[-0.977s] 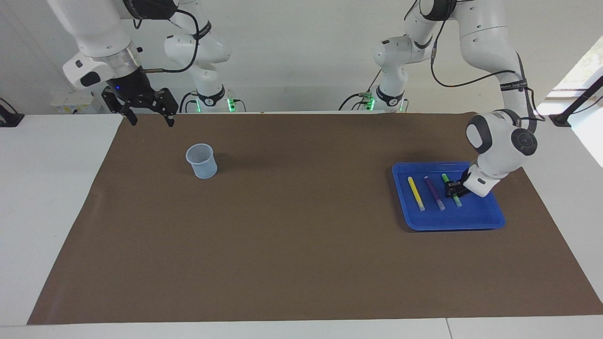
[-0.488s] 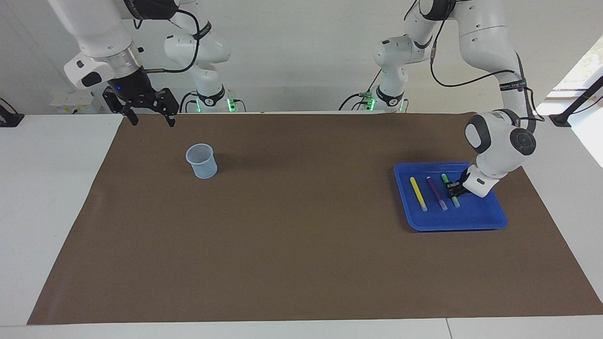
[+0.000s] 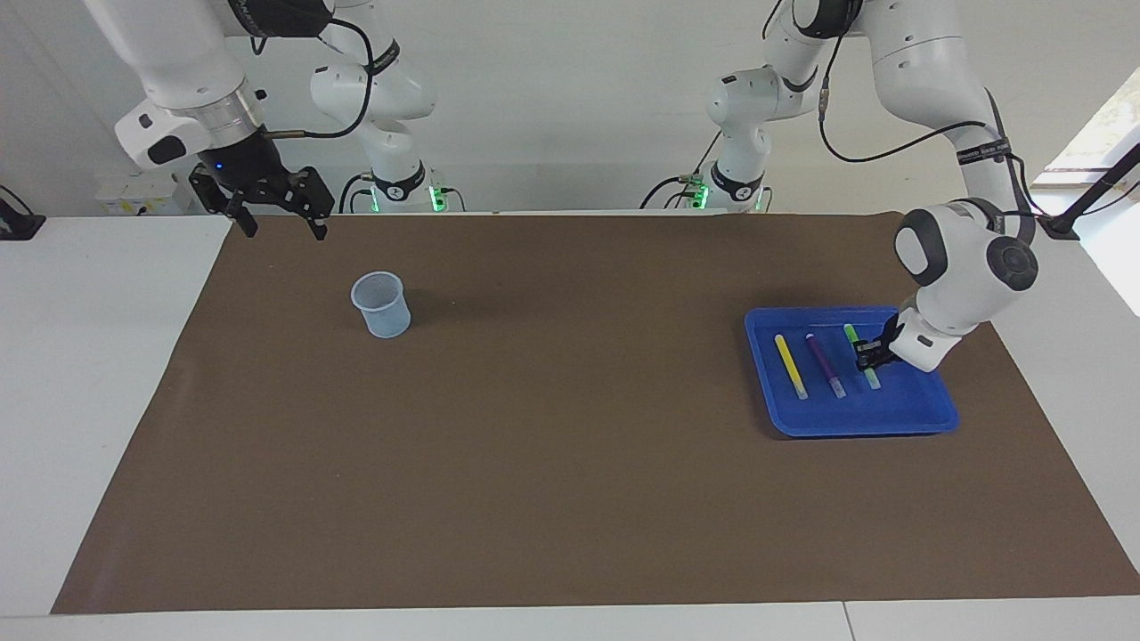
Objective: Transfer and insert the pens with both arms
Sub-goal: 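Grasp the green pen in the tray with the left gripper and lift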
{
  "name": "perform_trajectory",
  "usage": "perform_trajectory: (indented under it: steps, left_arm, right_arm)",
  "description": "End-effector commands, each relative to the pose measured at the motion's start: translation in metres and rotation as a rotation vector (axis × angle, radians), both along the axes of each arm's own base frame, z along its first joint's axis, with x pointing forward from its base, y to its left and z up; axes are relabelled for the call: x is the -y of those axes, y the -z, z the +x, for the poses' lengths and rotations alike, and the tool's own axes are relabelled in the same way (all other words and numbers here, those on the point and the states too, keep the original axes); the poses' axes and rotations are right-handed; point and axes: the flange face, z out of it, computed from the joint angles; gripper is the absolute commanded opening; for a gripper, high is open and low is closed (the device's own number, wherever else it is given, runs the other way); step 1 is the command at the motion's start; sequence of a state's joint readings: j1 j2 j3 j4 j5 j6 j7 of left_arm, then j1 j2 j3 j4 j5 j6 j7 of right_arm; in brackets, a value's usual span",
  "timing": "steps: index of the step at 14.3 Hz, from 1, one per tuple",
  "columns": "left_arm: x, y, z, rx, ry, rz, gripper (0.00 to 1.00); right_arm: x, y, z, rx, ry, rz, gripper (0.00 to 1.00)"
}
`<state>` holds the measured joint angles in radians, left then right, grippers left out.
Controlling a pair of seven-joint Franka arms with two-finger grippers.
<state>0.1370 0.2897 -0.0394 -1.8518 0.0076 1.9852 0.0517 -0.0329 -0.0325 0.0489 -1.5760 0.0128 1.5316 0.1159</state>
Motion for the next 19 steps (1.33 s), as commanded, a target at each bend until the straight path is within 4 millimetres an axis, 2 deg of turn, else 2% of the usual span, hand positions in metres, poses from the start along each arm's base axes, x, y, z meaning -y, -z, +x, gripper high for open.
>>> perform_trajectory:
  steps: [1, 4, 6, 7, 11, 14, 16, 19]
  left_arm:
    - [0.014, -0.051, 0.011, -0.027, -0.099, 0.014, 0.0]
    - [0.048, -0.105, 0.013, -0.063, -0.318, -0.016, 0.0]
    - [0.087, -0.139, 0.005, -0.114, -0.476, -0.034, 0.0]
    - [0.112, -0.154, -0.003, -0.133, -0.557, -0.04, 0.0]
    - [0.185, -0.213, -0.036, -0.209, -0.892, -0.137, 0.0]
    - [0.26, -0.228, -0.059, -0.291, -1.036, -0.145, 0.0]
    - [0.297, -0.234, -0.073, -0.364, -1.1, -0.185, 0.0]
    - [0.311, -0.227, -0.087, -0.528, -1.199, -0.339, 0.0]
  right_arm:
    - [0.001, 0.0, -0.005, -0.004, 0.018, 0.009, 1.0]
    - [0.004, -0.001, -0.007, -0.017, 0.019, 0.009, 1.0]
    - [0.016, 0.0, -0.009, -0.031, 0.037, 0.01, 1.0]
    - [0.027, 0.0, -0.01, -0.034, 0.057, 0.009, 1.0]
    - [0.033, 0.001, -0.01, -0.036, 0.056, 0.003, 1.0]
    - [0.029, 0.002, -0.01, -0.039, 0.05, -0.006, 1.0]
    - [0.028, 0.003, -0.012, -0.042, 0.049, -0.011, 1.0]
    - [0.032, 0.008, -0.015, -0.045, 0.044, -0.01, 1.0]
